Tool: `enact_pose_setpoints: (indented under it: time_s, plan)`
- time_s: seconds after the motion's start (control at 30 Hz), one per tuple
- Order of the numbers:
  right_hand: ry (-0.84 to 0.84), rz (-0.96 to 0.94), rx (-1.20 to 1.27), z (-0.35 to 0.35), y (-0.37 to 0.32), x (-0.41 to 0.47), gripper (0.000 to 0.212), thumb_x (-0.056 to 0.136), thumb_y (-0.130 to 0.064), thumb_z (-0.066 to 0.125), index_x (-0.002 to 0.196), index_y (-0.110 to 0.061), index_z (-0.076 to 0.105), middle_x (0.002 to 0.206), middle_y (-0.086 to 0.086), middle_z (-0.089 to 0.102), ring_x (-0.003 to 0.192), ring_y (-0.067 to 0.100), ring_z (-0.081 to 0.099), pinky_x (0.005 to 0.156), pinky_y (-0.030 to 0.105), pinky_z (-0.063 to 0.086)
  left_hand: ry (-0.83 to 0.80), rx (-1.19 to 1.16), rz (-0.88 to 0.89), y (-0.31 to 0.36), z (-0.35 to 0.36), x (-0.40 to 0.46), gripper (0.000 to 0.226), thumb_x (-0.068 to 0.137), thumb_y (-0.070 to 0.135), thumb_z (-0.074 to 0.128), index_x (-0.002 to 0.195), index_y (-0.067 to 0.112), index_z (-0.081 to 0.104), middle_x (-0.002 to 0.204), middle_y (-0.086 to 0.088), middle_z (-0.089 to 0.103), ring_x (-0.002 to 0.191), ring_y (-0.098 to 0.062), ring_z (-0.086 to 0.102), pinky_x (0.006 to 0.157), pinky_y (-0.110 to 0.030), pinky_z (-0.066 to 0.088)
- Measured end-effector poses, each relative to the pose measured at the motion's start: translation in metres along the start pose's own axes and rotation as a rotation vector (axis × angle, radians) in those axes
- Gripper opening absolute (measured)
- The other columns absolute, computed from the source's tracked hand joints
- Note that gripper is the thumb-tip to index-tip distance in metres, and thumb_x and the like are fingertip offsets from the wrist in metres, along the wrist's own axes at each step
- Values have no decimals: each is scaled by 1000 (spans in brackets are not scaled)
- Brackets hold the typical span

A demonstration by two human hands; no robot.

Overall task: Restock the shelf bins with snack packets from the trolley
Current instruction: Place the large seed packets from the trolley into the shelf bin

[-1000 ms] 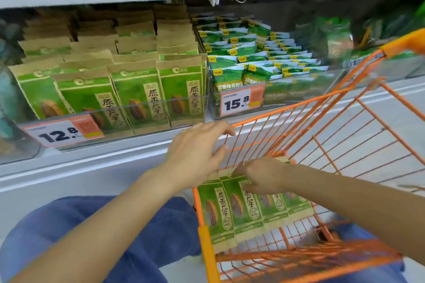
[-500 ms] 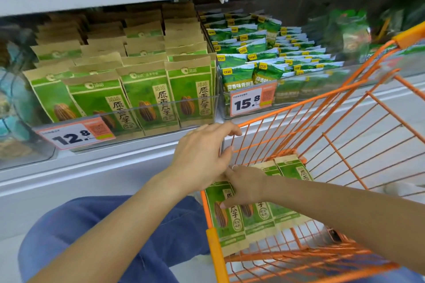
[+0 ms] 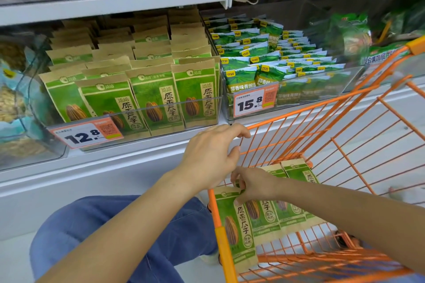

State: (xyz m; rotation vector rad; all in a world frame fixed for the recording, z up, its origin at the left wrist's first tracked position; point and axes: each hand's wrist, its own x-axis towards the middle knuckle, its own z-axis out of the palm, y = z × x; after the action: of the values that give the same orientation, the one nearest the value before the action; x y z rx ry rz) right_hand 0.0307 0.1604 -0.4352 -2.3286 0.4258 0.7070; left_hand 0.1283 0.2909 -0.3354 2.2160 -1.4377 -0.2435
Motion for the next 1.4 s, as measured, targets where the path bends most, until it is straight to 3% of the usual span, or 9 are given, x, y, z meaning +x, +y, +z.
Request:
enact_pose_setpoints:
  time_s: [0.1,0.17,0.3,0.5,0.67,0.73,0.87,1.03,1.4]
  plan:
    - [-34,-35,168,-18,9,-5,14,81,-24,75,93,-19,69,76,-12,62,67,-1,57,65,20,43,-4,-4,-5,-1,0,0,31,94,24,52,121,38,52,122,19,58,110,-10,53,85,-28,42]
    - [-32,-61,139,-32,12,-13,7,83,-24,73,89,-23,71,88,-12,65,84,3,61,80,29,49,-7,-2,-8,-2,-1,1,31,94,25,52,121,39,52,123,19,58,111,-10,52,86,-29,43]
    - [-95,-32,-189,-39,10,-26,41,89,-29,67,127,-19,56,129,-3,57,115,15,53,93,29,43,1,4,-13,-2,-2,-1,30,94,26,52,121,38,51,118,16,61,107,-12,53,83,-31,44]
    - [-179,-57,-100,-16,-19,-5,71,87,-28,69,148,-19,32,148,0,42,134,18,40,110,32,33,20,-2,-9,-2,0,-3,30,93,25,53,120,37,52,111,13,63,103,-12,54,80,-30,43]
    - [-94,-114,-146,-12,-28,-4,17,82,-28,73,83,-19,59,83,2,57,76,18,54,65,31,38,13,-28,-6,-9,-2,-1,32,93,21,51,121,36,53,114,13,62,106,-11,52,85,-32,43]
    - [-117,-179,-80,-35,-28,-20,22,84,-26,72,70,-23,55,73,-2,53,68,10,49,64,29,36,28,-25,-3,-9,-1,-1,31,92,23,52,120,37,54,111,12,63,105,-11,53,85,-32,43]
    - [-78,-253,124,-76,-35,-71,18,88,-19,68,74,-15,58,63,-11,50,57,-2,44,57,17,34,8,-63,24,-13,-1,3,29,95,43,49,123,37,56,122,15,59,115,-9,51,90,-28,41]
    - [276,-325,311,-117,-54,-103,15,80,-15,76,71,-8,67,56,-1,53,52,7,44,49,20,31,-136,-788,-108,-4,-36,3,51,89,57,48,127,24,57,124,9,62,116,0,55,99,-19,42]
    - [495,-740,557,-126,-192,-52,17,74,-36,78,73,-22,68,69,4,64,67,7,53,61,23,41,285,-682,-192,-27,-152,-62,17,67,21,77,82,20,69,71,4,72,62,-5,66,53,-23,53]
